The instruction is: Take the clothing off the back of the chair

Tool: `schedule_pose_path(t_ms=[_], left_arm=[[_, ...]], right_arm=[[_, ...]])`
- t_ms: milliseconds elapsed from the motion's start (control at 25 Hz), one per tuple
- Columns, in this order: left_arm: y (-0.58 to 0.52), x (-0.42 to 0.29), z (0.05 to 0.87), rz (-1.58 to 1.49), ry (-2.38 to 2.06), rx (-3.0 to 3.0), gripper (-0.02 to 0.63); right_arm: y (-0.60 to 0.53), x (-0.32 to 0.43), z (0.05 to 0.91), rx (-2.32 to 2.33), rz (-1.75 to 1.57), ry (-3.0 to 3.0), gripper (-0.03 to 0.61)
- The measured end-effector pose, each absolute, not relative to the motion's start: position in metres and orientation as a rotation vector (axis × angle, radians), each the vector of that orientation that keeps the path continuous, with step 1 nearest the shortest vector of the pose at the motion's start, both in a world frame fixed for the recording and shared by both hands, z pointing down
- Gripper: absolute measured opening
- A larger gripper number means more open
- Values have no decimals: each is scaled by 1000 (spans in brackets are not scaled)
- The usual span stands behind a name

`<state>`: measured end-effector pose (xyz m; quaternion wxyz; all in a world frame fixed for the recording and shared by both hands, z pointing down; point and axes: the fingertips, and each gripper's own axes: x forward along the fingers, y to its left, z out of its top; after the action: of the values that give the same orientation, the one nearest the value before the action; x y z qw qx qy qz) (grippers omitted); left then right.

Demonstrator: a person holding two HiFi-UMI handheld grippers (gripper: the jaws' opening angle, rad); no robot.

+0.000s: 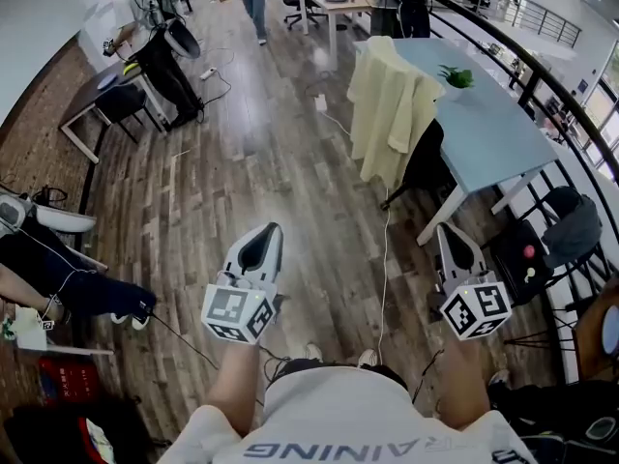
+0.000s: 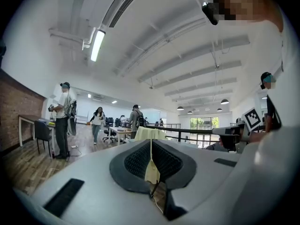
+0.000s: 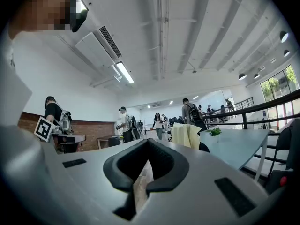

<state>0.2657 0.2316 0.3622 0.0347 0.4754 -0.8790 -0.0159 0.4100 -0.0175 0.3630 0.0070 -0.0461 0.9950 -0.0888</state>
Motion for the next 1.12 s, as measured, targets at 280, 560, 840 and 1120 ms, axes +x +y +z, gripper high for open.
schedule_pose_path(t_ms=[280, 560, 840, 1120], left_arm=[[247, 260, 366, -71, -2705, 1454, 40], [274, 245, 372, -66, -2683, 1476, 41], [305, 223, 387, -72, -2652, 1483, 40], [313, 195, 392, -88, -2657, 1462, 41]], right_arm=[[5, 402, 363, -46, -299, 3070, 21], [37, 385, 367, -47, -321, 3098, 21], [72, 362, 380, -51, -331, 3109, 21], [77, 330, 390, -41, -336, 3148, 21]])
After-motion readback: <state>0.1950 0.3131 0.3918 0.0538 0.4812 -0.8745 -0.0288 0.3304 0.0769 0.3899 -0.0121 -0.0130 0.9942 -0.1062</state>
